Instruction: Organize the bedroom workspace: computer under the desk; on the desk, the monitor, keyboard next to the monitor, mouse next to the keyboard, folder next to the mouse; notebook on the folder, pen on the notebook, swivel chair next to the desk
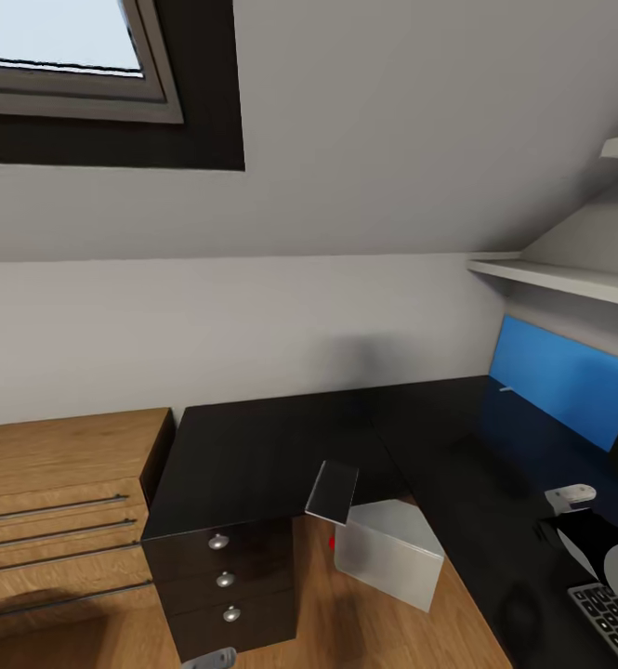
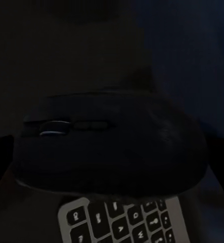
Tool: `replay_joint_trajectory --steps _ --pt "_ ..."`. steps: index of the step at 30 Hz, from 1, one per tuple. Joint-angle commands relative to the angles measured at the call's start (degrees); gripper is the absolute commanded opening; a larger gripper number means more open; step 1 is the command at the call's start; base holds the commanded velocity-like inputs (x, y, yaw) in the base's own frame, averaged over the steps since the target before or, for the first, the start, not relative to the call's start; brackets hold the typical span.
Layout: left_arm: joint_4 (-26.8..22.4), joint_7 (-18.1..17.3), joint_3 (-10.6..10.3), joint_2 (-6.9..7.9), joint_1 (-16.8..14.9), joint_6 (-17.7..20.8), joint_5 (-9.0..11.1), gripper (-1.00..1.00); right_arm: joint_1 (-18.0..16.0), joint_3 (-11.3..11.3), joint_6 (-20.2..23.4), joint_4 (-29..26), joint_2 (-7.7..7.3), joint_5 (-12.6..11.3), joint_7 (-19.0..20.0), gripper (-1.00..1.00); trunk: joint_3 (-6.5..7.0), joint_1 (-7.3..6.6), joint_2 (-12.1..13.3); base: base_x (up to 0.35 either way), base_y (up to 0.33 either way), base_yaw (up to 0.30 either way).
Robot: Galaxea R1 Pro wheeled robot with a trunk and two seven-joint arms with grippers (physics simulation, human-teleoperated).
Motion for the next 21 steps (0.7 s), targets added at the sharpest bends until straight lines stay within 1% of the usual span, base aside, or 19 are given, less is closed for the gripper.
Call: replay_joint_trajectory --steps 1,21 --pt "-0.1 0.4 -0.2 0.03 0.0 0.2 0.4 1.00 0.0 0.2 0.4 -0.1 0.00 0.5 -0.2 -1.00 -0.27 0.24 -0.5 0.000 0.000 0.000" --pt "-0.1 0.4 -0.1 0.03 0.0 0.2 0.5 1.00 0.0 0.3 0.1 0.6 0.30 0.6 -0.3 -1.00 -3.86 4.63 -8.5 0.000 0.000 0.000"
